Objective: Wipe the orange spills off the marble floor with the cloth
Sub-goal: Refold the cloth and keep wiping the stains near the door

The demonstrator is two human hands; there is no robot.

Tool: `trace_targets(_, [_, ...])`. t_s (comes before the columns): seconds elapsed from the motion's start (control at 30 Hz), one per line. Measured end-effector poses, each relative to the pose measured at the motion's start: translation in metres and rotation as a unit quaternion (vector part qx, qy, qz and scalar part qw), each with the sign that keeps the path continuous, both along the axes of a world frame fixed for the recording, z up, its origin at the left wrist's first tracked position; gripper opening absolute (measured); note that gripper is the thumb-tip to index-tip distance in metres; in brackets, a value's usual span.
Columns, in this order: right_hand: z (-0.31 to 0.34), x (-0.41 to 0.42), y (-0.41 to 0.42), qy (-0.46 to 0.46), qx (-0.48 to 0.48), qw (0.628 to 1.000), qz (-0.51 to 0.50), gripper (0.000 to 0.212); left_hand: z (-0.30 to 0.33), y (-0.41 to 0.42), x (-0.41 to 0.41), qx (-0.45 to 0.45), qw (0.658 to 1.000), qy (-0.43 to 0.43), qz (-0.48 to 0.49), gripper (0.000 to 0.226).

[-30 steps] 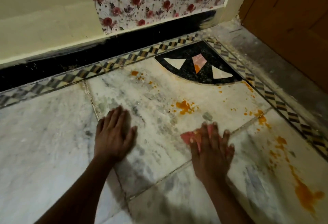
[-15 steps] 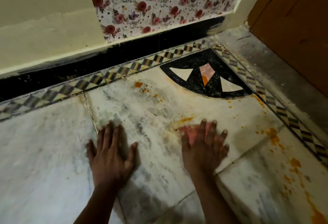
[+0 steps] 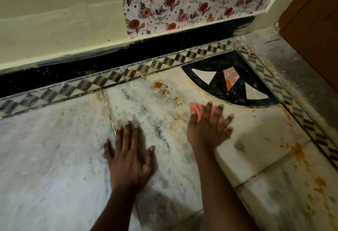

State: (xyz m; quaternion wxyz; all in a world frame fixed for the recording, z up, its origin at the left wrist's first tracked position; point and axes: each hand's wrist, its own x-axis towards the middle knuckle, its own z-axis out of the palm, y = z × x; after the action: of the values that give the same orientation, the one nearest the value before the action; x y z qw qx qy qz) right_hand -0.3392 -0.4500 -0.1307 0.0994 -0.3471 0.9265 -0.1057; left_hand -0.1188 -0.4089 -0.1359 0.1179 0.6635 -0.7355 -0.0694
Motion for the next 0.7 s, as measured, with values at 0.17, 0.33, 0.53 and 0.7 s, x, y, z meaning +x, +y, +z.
trace_targets(0.17, [-0.002,0.046,0.043,0.068,-0.019,0.965,0.253,0.076,0.001,0.0,0.001,0.004,1.0,-0.001,-0.002,0.08])
trace_targets(0.33, [-0.009,-0.004,0.097,0.082,-0.001,0.992,0.093,0.084,0.003,0.0,0.0,0.011,1.0,0.007,0.0,0.08])
trace_targets(0.53, [-0.011,0.033,-0.012,0.042,-0.012,0.991,0.124,0.081,-0.002,-0.001,0.0,0.006,1.0,0.003,-0.002,0.08])
trace_targets(0.7, [-0.002,0.032,0.111,0.084,0.005,0.959,0.271,0.077,0.004,-0.001,0.0,0.02,1.0,0.005,-0.004,0.08])
